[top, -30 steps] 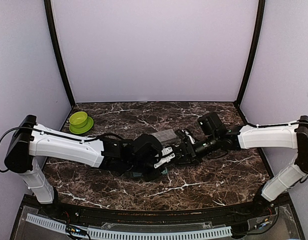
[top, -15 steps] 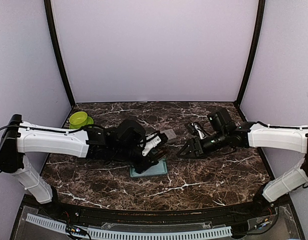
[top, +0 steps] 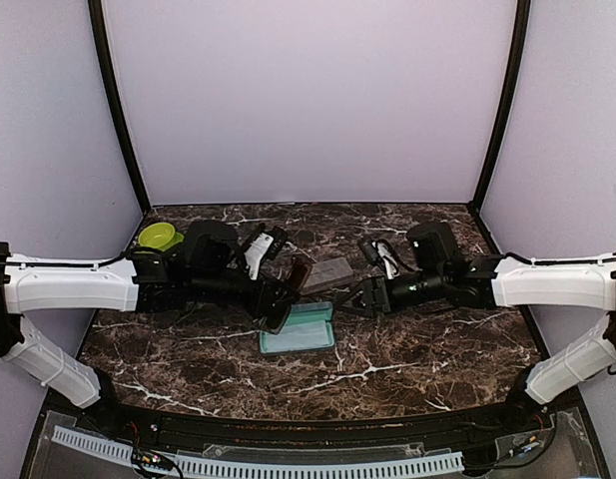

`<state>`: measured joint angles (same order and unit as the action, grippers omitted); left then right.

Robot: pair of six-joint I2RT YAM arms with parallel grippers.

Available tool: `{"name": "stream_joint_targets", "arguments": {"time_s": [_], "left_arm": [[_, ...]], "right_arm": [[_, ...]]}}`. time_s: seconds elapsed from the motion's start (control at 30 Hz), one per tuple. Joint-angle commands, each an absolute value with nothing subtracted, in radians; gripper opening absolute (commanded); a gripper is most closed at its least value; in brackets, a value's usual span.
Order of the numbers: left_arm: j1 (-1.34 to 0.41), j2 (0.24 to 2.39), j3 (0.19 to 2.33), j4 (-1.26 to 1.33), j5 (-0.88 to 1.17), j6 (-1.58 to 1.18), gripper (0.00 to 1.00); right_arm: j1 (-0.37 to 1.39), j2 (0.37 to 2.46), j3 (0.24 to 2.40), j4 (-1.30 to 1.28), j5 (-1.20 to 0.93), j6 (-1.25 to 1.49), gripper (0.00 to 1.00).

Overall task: Organize the sunglasses
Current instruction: Pass from the left arm to the right

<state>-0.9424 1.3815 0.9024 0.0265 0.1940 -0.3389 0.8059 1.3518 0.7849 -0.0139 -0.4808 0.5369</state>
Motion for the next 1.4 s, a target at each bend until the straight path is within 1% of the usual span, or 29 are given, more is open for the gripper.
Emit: {"name": "stream_joint_targets", "arguments": {"time_s": [0.0,0.17,0.3,0.37,0.7,0.93,1.17,1.27,1.37], "left_arm": [[-0.941,1.372,0.838,0.283,0.148,-0.577,0.21],[-0.942,1.394,0.791,0.404,0.100,-0.681,0.20],[-0.955,1.392,0.764,0.478,0.054,-0.701,0.20],[-0.970,1.395,0.763,0.497,0.013,-0.674,0.20],[-1.028,1.422,0.754,0.537,-0.089,-0.639,0.20],[-1.034,1.426,0.735,0.566,-0.101,-0.609,0.21],[-1.040,1.434,0.705,0.613,-0.125,-0.576,0.21],[-1.054,1.446,0.707,0.622,-0.140,-0.558,0.22],[-1.065,1.459,0.713,0.625,-0.149,-0.550,0.22]], "right_arm": [[0.887,1.353,0.752,0.169,-0.326,0.630,0.76],[0.980,1.339,0.726,0.214,-0.139,0.655,0.78],[1.036,1.368,0.731,0.238,-0.120,0.662,0.78],[1.056,1.392,0.751,0.233,-0.029,0.677,0.79],[1.111,1.474,0.889,0.143,0.003,0.639,0.81],[1.115,1.459,0.885,0.157,-0.022,0.628,0.77],[1.113,1.350,0.910,0.104,0.131,0.630,0.76],[1.110,1.368,0.986,0.037,0.197,0.625,0.78],[1.101,1.418,1.079,-0.020,0.213,0.623,0.79]]}}
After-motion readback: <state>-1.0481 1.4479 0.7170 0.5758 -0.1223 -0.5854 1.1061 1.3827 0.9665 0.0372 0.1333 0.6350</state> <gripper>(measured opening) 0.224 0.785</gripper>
